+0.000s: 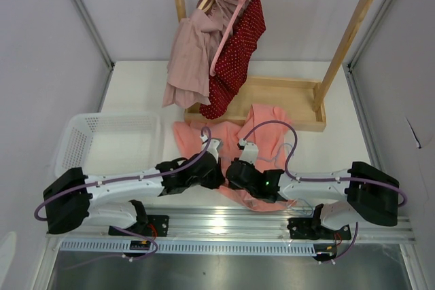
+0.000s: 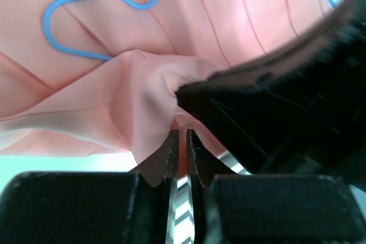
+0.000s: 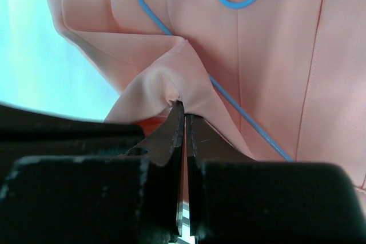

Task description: Place the skirt on the hanger

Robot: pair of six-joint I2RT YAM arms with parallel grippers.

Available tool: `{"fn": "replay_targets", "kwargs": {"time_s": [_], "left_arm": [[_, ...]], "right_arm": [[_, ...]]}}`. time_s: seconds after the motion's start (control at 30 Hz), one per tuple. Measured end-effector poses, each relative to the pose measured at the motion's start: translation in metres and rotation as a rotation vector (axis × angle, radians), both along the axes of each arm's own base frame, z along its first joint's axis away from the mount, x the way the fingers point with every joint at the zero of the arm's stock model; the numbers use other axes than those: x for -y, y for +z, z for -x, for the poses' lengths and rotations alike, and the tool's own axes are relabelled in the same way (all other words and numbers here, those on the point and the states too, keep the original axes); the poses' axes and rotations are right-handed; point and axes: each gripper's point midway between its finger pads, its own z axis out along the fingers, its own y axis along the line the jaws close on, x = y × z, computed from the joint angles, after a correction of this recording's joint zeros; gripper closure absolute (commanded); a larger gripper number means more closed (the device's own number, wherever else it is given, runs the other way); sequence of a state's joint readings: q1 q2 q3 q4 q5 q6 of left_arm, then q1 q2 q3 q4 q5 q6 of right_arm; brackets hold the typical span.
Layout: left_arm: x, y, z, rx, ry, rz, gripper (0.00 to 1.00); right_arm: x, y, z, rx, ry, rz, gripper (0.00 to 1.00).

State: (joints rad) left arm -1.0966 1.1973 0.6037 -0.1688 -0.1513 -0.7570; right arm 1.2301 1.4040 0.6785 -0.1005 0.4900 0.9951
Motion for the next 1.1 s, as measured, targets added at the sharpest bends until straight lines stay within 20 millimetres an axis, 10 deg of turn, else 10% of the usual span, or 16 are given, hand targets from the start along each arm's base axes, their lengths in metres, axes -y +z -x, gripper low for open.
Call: {"fn": "replay_targets", "kwargs": {"time_s": [1.1], "left_arm": [[-0.017,-0.038,-0.026,0.005,0.143,-0.144,1.0]], "right_arm": [[-0.004,0.037,0.002,0.061,0.028,-0.006,1.0]]}}
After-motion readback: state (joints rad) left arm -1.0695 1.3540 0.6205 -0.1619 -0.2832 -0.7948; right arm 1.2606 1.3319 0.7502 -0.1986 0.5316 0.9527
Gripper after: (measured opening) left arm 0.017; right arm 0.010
